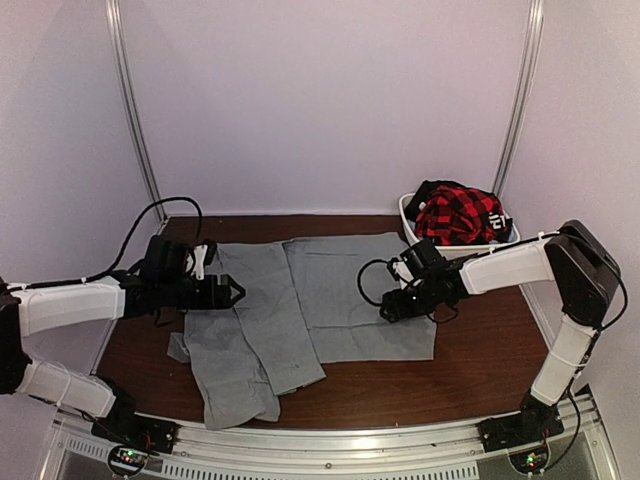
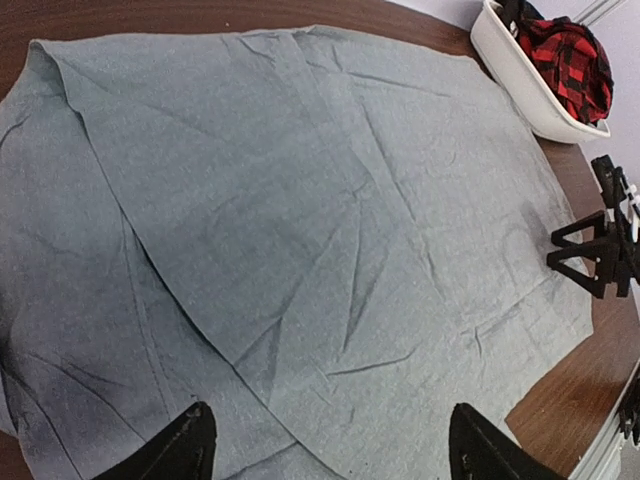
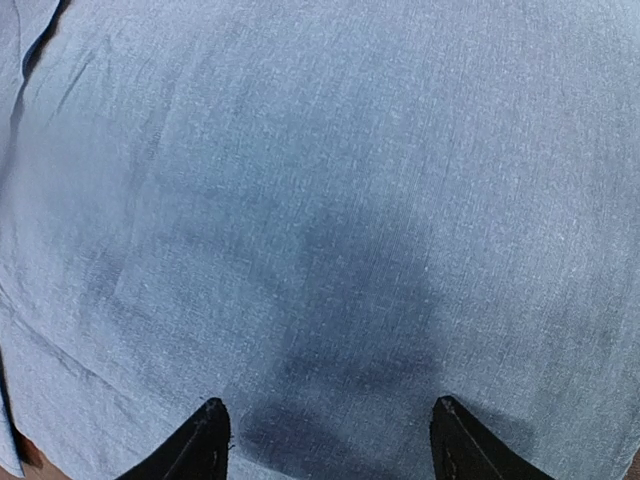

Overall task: Fold and stack the long sleeve shirts
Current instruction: Flatten out the crumpled shirt at the center of the board, then adjust the flattened shirt at the center of the board.

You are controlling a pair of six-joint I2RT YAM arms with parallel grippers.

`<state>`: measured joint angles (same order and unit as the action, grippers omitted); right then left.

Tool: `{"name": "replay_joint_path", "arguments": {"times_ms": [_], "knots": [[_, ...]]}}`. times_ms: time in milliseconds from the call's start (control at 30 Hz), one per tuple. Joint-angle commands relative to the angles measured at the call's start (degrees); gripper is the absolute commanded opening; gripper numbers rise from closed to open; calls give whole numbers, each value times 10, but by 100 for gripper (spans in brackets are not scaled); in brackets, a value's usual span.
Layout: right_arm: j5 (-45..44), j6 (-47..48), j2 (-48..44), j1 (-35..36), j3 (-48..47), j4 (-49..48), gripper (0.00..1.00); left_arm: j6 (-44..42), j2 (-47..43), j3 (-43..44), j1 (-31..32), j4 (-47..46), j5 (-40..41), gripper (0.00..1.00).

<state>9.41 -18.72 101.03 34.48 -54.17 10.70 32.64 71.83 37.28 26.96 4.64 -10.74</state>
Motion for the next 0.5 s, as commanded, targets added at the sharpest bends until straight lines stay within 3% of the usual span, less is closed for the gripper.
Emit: {"name": "replay_joint_path", "arguments": {"times_ms": [0,233,467], "knots": [[-12,-18,-2,2,14,-16,69,20,-10,-29,4,-7,22,82],[-45,-33,-17,2,44,5,69,19,34,-36,4,-42,-12,81],[-69,-36,-100,3,86,22,69,-13,27,-38,26,-63,-23,81]]}}
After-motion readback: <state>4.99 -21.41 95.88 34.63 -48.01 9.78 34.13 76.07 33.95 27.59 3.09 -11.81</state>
